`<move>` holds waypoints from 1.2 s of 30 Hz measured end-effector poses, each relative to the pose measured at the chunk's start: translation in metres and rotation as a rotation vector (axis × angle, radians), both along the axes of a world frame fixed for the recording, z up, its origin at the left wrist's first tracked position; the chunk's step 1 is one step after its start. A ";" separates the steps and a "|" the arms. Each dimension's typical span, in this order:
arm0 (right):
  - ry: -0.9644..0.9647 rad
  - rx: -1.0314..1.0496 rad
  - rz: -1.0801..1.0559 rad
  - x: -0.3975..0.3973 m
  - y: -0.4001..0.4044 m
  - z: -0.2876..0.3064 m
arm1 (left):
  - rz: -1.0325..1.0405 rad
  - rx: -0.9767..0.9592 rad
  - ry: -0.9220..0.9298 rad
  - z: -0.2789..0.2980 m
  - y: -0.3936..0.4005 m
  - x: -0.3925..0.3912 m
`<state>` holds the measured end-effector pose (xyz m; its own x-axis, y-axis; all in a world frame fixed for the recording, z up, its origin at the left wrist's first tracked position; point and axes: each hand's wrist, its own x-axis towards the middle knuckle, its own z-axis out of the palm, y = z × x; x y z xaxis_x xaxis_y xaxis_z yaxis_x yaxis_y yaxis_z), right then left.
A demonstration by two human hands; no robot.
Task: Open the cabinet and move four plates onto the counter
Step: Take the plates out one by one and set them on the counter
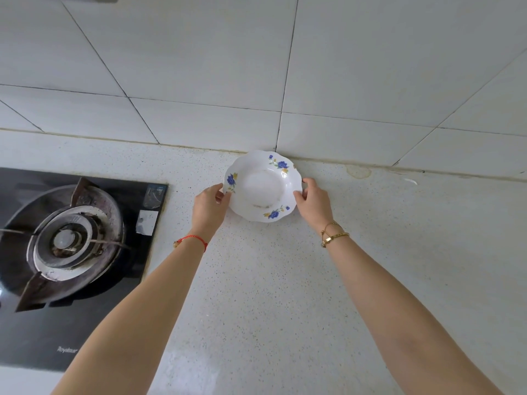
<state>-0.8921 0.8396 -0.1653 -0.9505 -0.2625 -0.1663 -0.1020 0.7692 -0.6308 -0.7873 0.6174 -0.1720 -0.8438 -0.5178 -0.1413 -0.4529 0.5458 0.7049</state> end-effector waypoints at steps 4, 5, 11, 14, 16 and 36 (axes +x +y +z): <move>0.062 0.070 0.029 0.008 0.009 0.012 | -0.055 -0.130 -0.024 0.014 -0.003 0.016; 0.095 0.099 0.053 0.013 0.013 0.016 | -0.074 -0.168 -0.020 0.019 -0.003 0.022; 0.250 0.178 0.150 0.057 0.045 0.051 | -0.180 -0.357 0.065 0.063 0.006 0.074; 0.312 0.165 0.154 0.090 0.065 0.071 | -0.233 -0.420 0.100 0.085 0.018 0.104; 0.338 0.140 0.150 0.118 0.080 0.085 | -0.265 -0.450 0.130 0.099 0.029 0.129; 0.400 -0.011 0.112 0.351 0.248 0.124 | -0.232 -0.489 0.239 0.154 0.189 0.364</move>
